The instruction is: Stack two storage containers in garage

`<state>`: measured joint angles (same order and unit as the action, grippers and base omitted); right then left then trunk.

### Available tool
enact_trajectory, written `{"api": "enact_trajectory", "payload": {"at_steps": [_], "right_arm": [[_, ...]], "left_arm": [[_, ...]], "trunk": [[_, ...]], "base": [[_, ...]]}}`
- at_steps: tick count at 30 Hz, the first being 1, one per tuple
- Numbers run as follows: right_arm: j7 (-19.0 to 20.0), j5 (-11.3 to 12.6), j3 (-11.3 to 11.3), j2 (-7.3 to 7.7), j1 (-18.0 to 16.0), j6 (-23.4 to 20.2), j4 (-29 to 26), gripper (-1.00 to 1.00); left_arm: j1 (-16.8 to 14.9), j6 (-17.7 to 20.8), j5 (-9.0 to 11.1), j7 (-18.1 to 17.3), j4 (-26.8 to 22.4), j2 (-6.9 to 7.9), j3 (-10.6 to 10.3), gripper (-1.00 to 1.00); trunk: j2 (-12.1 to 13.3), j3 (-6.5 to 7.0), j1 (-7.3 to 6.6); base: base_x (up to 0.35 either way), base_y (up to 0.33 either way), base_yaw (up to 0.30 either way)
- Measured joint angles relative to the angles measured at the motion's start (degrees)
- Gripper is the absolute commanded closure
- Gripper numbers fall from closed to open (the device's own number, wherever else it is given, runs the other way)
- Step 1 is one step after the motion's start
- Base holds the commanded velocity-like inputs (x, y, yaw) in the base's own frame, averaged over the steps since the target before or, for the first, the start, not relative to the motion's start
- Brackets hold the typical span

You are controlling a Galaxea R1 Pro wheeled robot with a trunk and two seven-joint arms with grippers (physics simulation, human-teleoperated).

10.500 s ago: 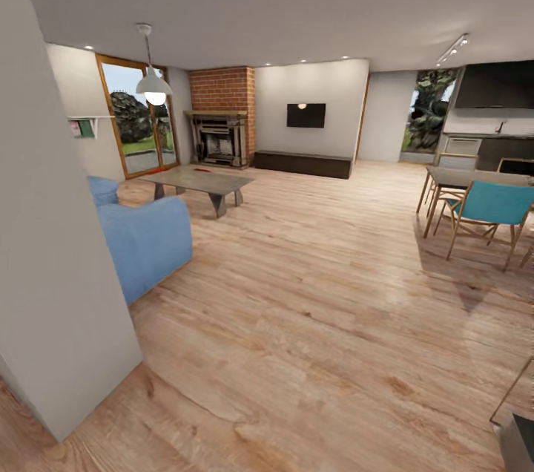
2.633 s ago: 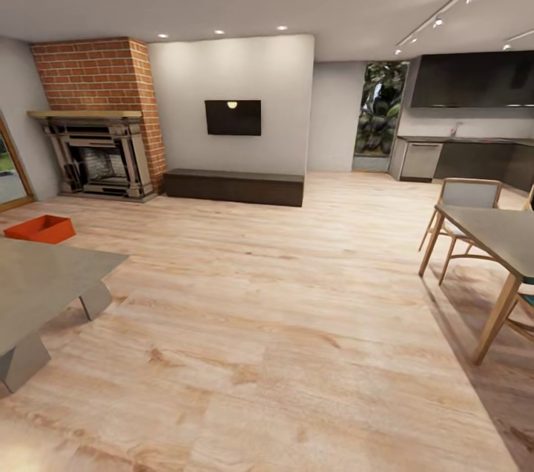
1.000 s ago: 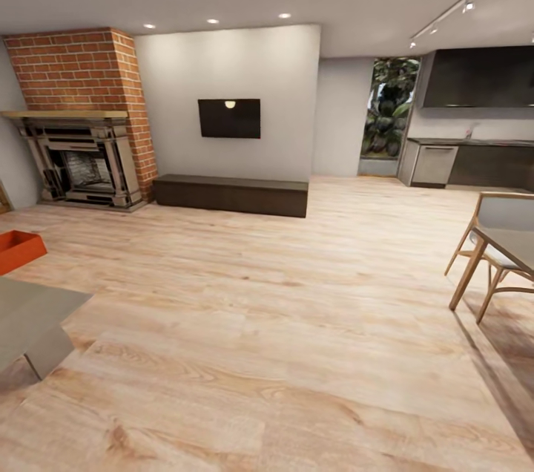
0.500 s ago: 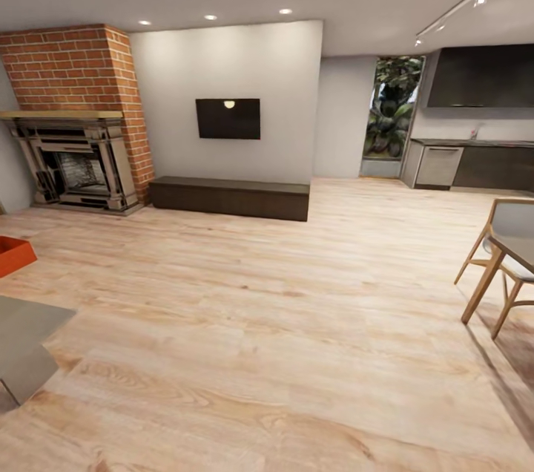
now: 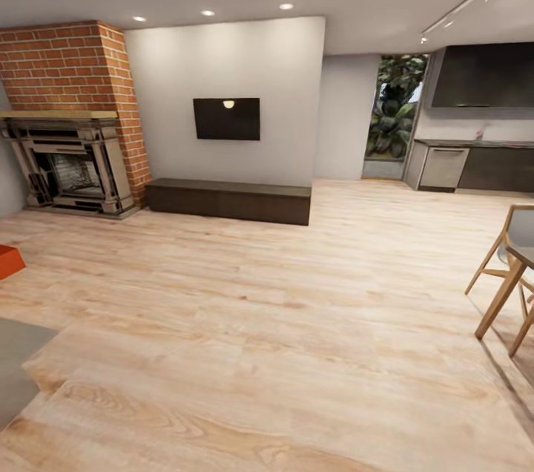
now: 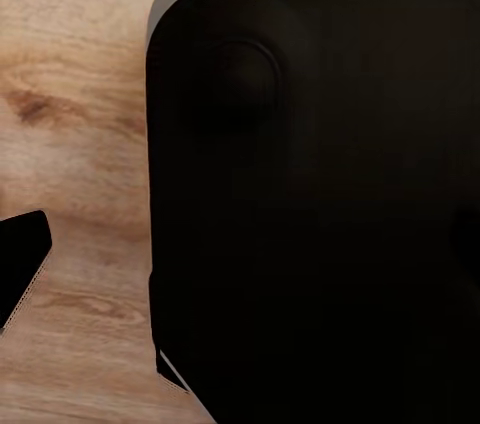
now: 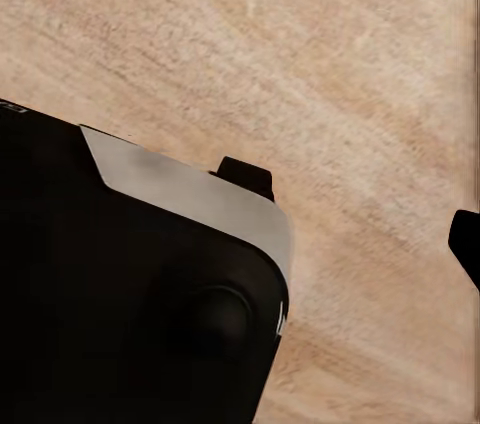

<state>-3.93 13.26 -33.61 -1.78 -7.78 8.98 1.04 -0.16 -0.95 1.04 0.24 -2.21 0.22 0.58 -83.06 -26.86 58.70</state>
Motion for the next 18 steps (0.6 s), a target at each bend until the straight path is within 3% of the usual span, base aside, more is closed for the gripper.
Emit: {"api": "enact_trajectory", "payload": {"at_steps": [5, 18], "right_arm": [[0.0, -0.04, 0.0, 0.0, 0.0, 0.02, -0.01, -1.0], [0.0, -0.1, 0.02, 0.06, 0.0, 0.08, 0.01, -1.0]], "left_arm": [[0.0, 0.0, 0.0, 0.0, 0.02, -0.02, 0.0, -1.0], [0.0, 0.0, 0.0, 0.0, 0.02, -0.02, 0.0, -1.0]], "trunk": [[0.0, 0.0, 0.0], [0.0, 0.0, 0.0]], "base": [[0.322, 0.0, 0.073], [0.322, 0.0, 0.261]]}}
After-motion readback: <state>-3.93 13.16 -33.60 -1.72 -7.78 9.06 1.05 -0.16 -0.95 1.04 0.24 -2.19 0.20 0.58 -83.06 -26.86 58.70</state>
